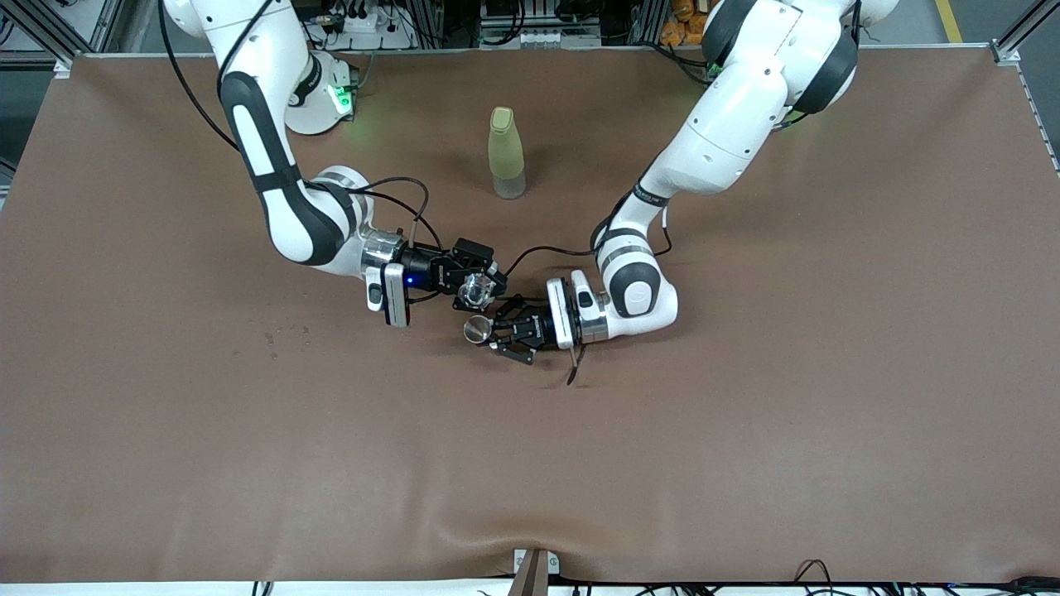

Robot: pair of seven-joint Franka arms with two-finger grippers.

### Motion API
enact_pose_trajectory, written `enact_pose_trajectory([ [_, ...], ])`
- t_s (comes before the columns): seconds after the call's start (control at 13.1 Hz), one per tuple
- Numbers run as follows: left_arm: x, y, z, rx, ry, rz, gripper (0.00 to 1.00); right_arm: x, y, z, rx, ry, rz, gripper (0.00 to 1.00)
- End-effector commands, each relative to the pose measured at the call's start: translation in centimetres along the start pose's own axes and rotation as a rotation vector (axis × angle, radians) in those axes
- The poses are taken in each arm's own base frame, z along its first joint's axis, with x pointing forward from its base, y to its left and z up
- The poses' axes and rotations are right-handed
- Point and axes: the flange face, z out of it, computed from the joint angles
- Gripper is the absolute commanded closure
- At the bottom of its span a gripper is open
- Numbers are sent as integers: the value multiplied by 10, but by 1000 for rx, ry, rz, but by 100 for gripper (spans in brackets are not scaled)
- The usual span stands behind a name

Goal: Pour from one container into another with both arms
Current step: 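Tilt the beaker with the right gripper, pouring liquid into the jigger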

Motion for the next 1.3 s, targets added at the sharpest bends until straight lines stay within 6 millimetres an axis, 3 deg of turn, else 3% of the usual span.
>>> enact_pose_trajectory([
  [0.0, 6, 2, -3, 2, 22, 15, 100, -1, -8, 6, 3, 15, 77, 100],
  [0.61, 14, -9, -9, 17, 29, 13, 100, -4, -8, 7, 4, 8, 183, 100],
  [1.23, 14, -1, -4, 6, 27, 18, 100, -5, -9, 9, 8, 5, 273, 100],
])
